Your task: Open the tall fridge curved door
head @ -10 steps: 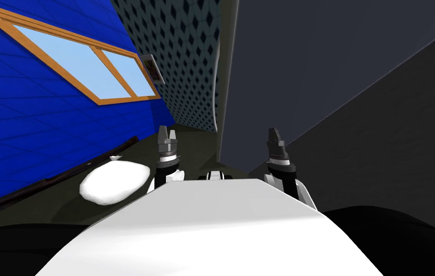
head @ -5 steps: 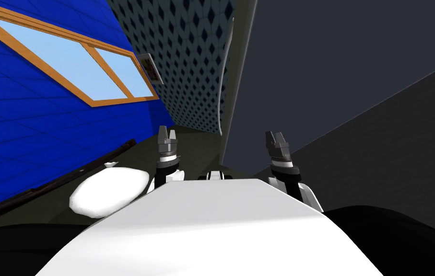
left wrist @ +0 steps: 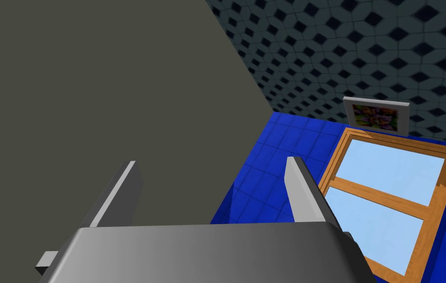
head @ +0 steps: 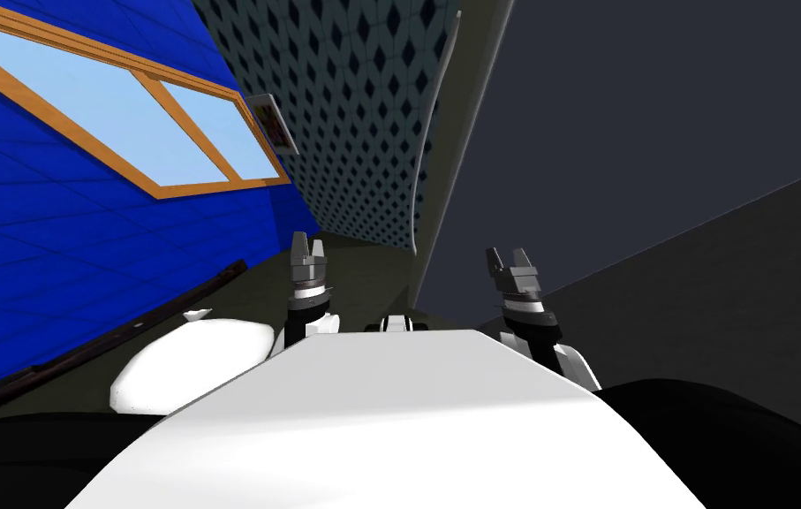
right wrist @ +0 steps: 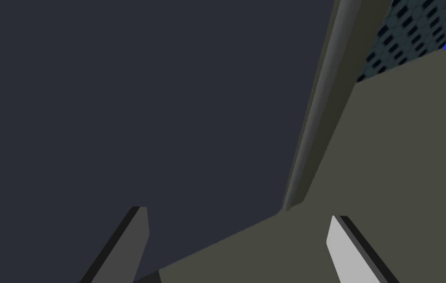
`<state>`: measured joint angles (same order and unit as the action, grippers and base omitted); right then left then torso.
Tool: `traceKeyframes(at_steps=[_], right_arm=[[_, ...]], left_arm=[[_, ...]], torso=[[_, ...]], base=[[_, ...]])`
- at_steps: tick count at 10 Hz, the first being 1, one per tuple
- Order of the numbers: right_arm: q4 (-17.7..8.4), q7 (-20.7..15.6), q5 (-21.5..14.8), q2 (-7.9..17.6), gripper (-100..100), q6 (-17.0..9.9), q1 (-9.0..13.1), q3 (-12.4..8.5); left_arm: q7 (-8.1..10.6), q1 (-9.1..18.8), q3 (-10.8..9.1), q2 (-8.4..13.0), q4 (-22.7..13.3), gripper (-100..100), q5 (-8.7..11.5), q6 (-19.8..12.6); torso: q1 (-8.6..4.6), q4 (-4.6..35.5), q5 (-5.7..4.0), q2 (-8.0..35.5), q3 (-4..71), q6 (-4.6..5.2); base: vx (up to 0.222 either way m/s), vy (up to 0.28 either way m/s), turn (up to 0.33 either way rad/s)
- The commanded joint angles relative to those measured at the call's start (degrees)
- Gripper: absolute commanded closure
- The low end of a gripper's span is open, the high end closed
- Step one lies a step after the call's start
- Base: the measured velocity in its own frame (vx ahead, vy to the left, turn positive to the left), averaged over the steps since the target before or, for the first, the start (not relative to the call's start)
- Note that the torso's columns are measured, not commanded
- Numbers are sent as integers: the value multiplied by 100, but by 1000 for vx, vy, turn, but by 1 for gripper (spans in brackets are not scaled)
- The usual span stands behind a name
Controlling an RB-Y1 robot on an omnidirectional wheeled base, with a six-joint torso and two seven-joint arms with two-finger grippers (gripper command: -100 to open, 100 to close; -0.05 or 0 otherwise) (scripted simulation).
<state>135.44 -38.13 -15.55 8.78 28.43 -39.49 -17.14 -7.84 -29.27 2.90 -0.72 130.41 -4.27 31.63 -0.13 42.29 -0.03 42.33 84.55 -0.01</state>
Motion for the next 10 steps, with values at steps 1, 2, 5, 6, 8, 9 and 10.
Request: traceKeyframes(at_steps=[1, 2, 5, 6, 8, 9, 10], right_arm=[[-26, -316, -145, 11, -100, -63, -84, -122], [-39, -540, -267, 8, -100, -113, -172, -212], [-57, -837, -380, 4, -100, -161, -257, -298], [-81, -1063, -484, -1, -100, -210, -339, -378], [-110, -1327, -577, -7, -100, -259, -418, -454], [-110, -1343, -577, -7, -100, -259, -418, -454], [-143, -1580, -661, -15, -100, -306, -495, -525]], left_arm=[[0, -1, 0, 0, 0, 0, 0, 0], [0, 0, 0, 0, 0, 0, 0, 0], [0, 0, 0, 0, 0, 0, 0, 0], [0, 0, 0, 0, 0, 0, 0, 0], [0, 0, 0, 0, 0, 0, 0, 0], [0, 0, 0, 0, 0, 0, 0, 0], [0, 0, 0, 0, 0, 0, 0, 0]], torso=[[20, -2, 4, -11, 5, 1], [14, -1, 5, -3, 3, 0], [23, -1, 5, -8, 3, 1], [15, -1, 5, -3, 2, 0], [-3, 0, 0, -2, 0, 0], [5, -2, 0, -9, 4, 1], [11, -1, 3, -5, 3, 0]], base=[[101, 124, -25], [114, 121, -35], [106, 136, -22], [96, 138, -27], [106, 98, -17], [103, 102, -15], [123, 139, -16]])
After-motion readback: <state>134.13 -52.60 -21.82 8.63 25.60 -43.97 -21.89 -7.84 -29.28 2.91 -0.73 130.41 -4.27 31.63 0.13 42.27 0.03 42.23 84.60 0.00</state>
